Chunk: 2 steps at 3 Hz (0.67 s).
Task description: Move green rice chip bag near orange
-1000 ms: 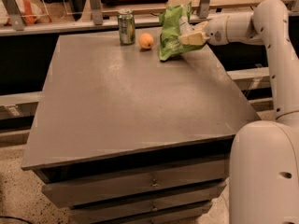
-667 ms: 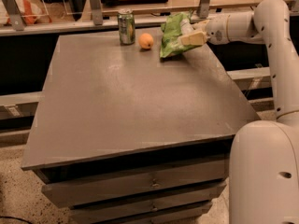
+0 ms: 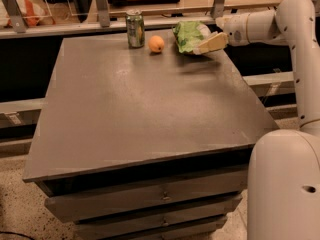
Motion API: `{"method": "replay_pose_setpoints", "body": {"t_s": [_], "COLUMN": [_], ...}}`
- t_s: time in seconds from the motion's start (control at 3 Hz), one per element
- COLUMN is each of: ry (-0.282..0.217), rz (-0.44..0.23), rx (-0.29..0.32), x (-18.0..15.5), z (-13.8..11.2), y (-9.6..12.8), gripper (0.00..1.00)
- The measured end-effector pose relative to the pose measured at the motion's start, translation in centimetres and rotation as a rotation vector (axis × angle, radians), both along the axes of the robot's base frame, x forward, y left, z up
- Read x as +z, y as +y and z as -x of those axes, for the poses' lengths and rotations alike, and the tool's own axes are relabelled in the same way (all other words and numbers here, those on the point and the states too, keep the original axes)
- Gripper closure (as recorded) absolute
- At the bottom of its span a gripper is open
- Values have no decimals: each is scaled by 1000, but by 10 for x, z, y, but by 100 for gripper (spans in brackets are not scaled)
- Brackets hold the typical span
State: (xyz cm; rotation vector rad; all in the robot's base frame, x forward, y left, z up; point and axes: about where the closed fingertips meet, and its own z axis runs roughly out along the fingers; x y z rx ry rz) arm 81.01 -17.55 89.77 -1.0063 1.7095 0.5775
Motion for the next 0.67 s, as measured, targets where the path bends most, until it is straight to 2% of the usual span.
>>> {"method": "replay_pose_setpoints", "body": {"t_s": [0.67], "ry": [0], "rz": [73], "rx": [-125], "x": [22], "z": [7], "y": [-55], "gripper": [0]}}
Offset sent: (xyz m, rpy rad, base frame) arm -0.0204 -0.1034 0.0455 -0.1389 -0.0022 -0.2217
